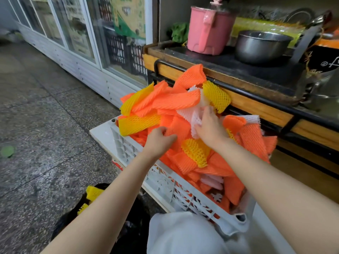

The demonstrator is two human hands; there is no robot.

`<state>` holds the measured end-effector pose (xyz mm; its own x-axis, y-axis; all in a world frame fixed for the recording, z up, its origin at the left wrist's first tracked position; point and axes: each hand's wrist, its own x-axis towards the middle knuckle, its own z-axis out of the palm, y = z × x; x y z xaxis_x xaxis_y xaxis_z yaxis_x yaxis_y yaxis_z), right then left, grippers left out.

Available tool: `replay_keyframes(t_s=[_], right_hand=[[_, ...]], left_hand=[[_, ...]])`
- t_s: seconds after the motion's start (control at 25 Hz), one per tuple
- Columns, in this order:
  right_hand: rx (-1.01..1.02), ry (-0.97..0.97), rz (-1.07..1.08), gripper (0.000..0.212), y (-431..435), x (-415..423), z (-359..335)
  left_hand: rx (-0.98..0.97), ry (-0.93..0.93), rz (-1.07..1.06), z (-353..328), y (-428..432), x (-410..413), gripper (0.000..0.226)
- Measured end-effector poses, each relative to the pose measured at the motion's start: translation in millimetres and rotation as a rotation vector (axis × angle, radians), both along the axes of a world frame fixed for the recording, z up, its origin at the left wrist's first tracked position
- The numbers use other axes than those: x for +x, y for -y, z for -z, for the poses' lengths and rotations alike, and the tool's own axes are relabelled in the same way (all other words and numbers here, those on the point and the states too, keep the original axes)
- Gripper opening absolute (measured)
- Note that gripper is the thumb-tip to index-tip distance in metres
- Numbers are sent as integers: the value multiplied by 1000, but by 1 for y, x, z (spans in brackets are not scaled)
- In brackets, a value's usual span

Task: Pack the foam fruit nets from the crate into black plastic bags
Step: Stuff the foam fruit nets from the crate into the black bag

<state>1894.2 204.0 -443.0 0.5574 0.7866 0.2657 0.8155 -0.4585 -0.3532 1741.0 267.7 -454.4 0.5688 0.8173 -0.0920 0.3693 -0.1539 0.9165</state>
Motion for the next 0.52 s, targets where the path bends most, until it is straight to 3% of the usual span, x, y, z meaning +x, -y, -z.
replay_keyframes(t_s=[0.2, 0.4, 0.52], right_hand=[[114, -109, 27, 43, 31, 7, -16], [172, -136, 10, 46, 78, -21, -22], [184, -48, -120, 48, 100, -55, -18]], left_hand=[[-257, 164, 7, -11, 22, -27, 9], [-266, 185, -61, -2, 45, -55, 36], [-257, 216, -46, 11, 63, -68, 24]])
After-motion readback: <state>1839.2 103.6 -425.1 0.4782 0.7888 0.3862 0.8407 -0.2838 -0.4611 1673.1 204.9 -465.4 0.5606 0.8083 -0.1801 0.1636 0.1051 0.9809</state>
